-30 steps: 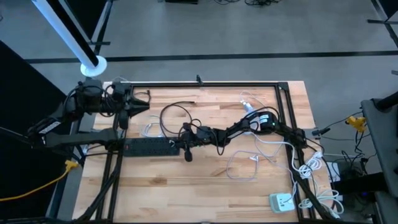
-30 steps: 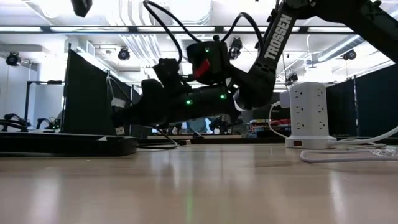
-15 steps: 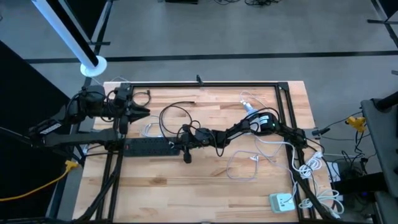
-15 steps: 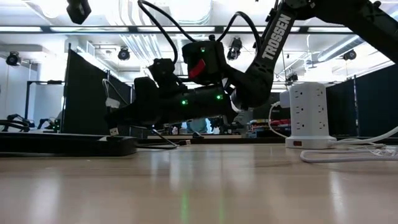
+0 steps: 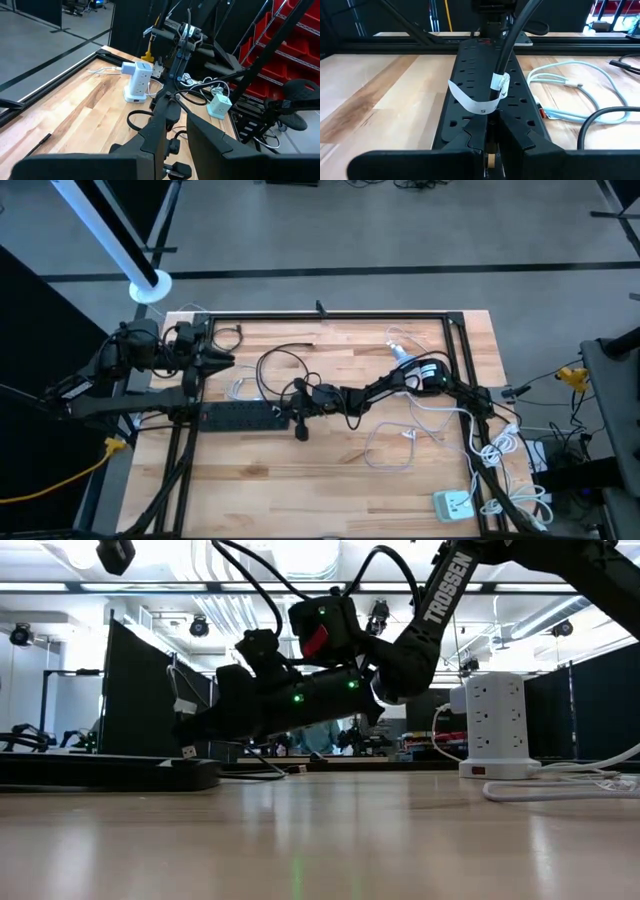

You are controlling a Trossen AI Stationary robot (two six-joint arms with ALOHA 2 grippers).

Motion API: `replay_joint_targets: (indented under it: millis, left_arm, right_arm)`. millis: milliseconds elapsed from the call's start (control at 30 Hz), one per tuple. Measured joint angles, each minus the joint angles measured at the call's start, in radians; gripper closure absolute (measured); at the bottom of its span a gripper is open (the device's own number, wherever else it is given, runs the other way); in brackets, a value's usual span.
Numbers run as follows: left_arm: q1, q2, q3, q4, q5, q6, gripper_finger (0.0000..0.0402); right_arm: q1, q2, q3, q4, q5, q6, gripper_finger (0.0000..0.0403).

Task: Insert USB
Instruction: Insert the bottom black charger cable into the black outlet extension

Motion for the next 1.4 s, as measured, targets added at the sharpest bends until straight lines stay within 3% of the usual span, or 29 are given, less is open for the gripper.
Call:
replay_joint_targets:
  millis: [1167,1400]
  left_arm:
    - [0.000,0.000,-0.004,-0.054,0.000,0.016,0.0336]
    - [0.000,0.003,-0.014,-0.056,0.000,0.023,0.0336]
  right_arm:
    - [0.029,-0.005,-0.044,-0.041,0.016,0.032,0.0385]
    - [0.028,-0.002,-0.048,0.027,0.023,0.030,0.0385]
